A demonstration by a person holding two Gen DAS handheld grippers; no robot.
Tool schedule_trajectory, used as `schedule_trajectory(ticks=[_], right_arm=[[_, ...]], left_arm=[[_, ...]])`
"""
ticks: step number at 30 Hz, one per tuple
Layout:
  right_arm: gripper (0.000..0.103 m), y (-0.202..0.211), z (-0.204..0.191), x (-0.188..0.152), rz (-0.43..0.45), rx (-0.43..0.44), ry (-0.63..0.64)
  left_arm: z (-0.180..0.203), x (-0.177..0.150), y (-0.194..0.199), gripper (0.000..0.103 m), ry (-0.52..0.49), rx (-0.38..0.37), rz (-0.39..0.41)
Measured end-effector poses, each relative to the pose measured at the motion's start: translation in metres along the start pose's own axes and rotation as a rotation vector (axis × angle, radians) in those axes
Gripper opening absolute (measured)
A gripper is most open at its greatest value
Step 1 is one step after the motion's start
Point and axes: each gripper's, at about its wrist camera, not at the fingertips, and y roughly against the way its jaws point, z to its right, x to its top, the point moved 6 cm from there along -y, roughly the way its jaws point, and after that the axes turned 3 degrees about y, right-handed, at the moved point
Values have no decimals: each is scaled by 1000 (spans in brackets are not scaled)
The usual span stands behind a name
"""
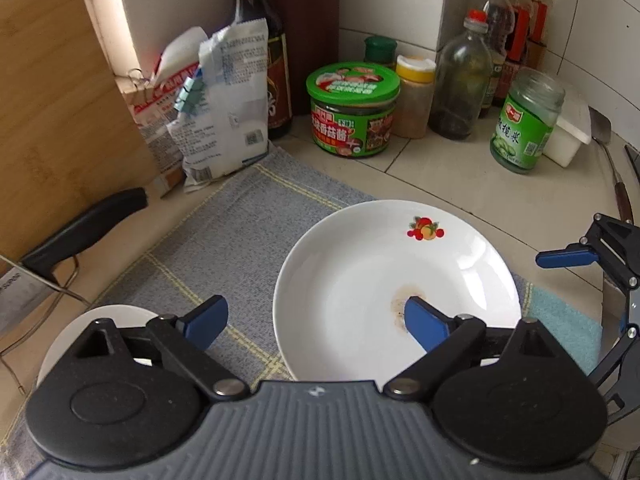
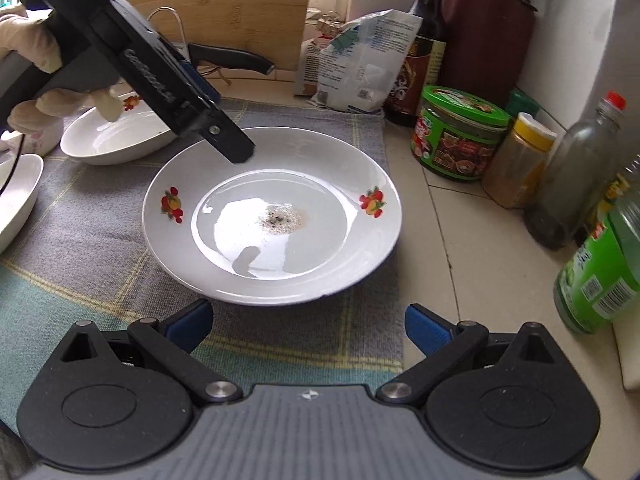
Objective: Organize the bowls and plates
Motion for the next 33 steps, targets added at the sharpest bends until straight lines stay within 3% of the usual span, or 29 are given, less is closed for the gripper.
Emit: schedule_trajectory(ticks=[6, 12, 19, 30, 33], right_arm=[[103, 23, 0, -3, 36, -75, -63], [103, 39, -13, -1, 78, -91, -25], [103, 43, -38, 2, 94, 0, 40], [103, 30, -100, 23, 111, 212, 174], [103, 28, -119, 32, 115, 266, 195]], left_arm=[[11, -14, 40, 96, 26, 40, 73], [15, -42, 75, 100, 102, 89, 125], [11, -89, 100, 100, 229, 197, 109], [-10, -178, 153, 100, 464, 382, 94], [-17, -205, 165, 100, 526, 398, 89]])
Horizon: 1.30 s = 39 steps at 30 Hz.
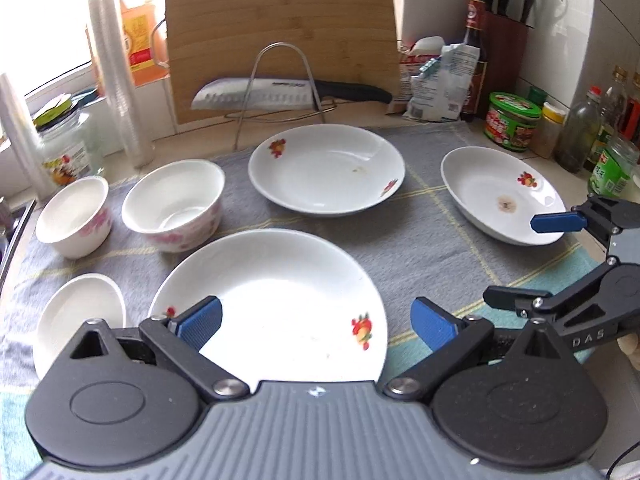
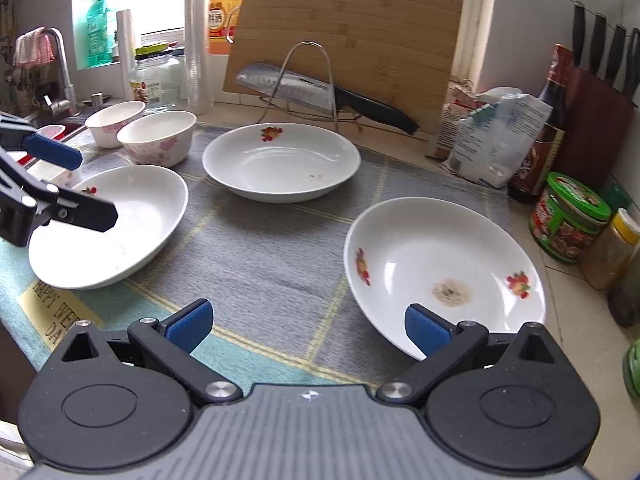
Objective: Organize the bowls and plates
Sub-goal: 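Move the right tool to the rim of the large white plate, then close the right tool on the large white plate's rim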
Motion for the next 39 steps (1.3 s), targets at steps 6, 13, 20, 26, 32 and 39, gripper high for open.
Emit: schedule_trajectory(ticks=[6, 13, 20, 26, 32, 39], right_arm=[[103, -16, -29, 27, -2, 81, 44], [103, -36, -59, 46, -26, 143, 94], [103, -55, -84, 53, -77, 186, 120], [103, -76, -97, 53, -147, 209, 105], [103, -98, -104, 50, -217, 204, 78], [103, -110, -113, 53, -250, 215, 90]], left_arm=[[-44, -39, 12, 100, 112, 48, -43], [-61, -69, 7, 100, 109, 25, -86], [-54, -74, -13, 100, -3, -22, -100], [-57, -73, -27, 101, -60, -72, -107], [-57, -70, -31, 102, -121, -104, -85], [-59, -70, -31, 103, -137, -123, -56]])
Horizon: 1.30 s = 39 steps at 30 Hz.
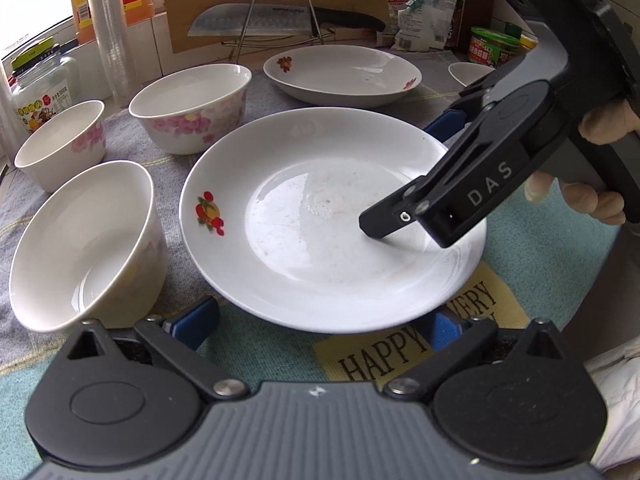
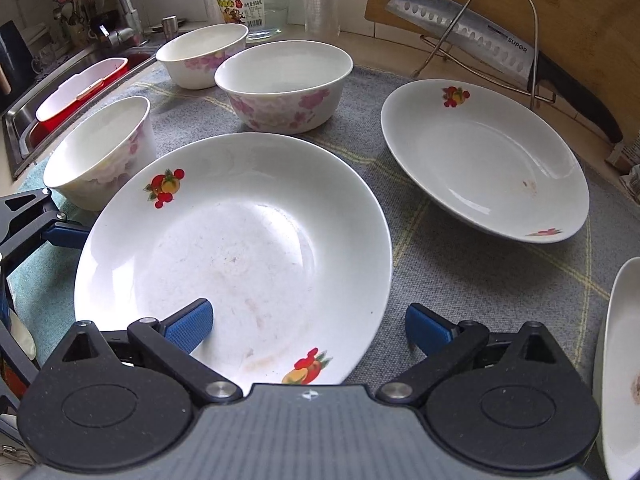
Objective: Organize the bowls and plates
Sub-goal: 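Close the right tool on the large white plate's rim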
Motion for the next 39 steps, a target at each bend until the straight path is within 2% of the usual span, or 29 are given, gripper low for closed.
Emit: schedule_trajectory(ticks=[11, 18, 39], right_arm=[[103, -8, 1, 11, -63, 22, 32], [103, -10, 0, 14, -66, 47, 71], [103, -17, 6, 43, -82, 248, 121]], left_arm=[[0, 0, 0, 103, 1, 2, 3], [0, 1, -1, 103, -7, -4, 3], [-2, -1, 0, 102, -53, -42, 37]])
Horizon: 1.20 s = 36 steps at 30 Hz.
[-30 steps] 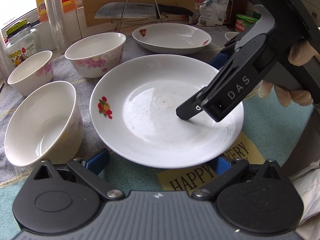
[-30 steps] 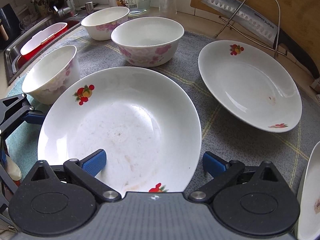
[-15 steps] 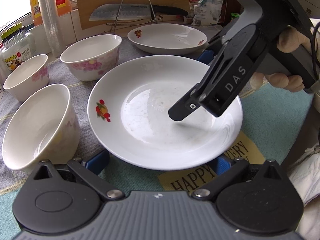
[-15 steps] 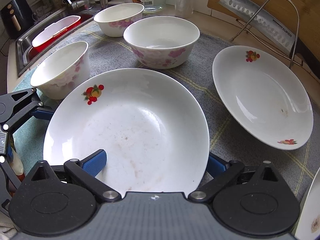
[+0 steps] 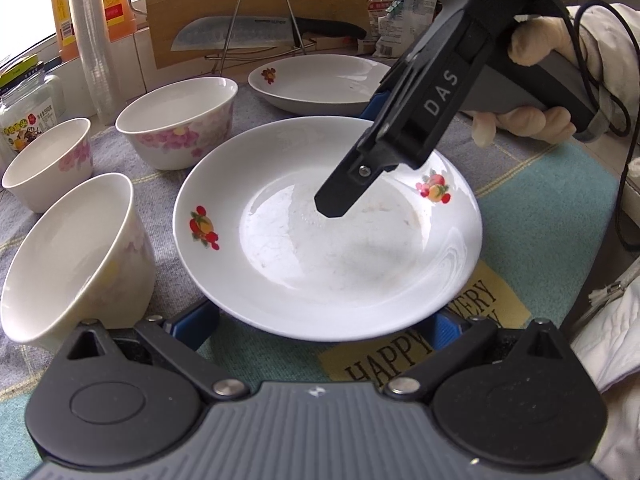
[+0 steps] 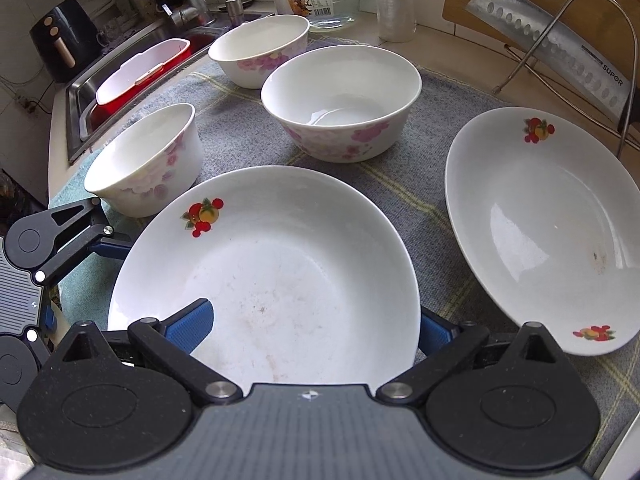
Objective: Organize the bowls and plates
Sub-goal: 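Close the right tool on the large white plate's rim, then lift the large white plate off the towel with the right tool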
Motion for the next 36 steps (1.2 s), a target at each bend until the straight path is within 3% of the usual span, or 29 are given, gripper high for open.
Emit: schedule_trajectory(ticks=[13, 18, 36], right_arm=[[94, -5, 8, 13, -23, 74, 41], [91, -4, 9, 15, -35, 81, 42], [90, 0, 9, 11, -52, 87, 19]], left_arm=[[2, -1, 2, 103, 0, 7, 14], [8, 2, 4, 103, -58, 30, 19], [10, 4, 0, 102, -53, 27, -10]])
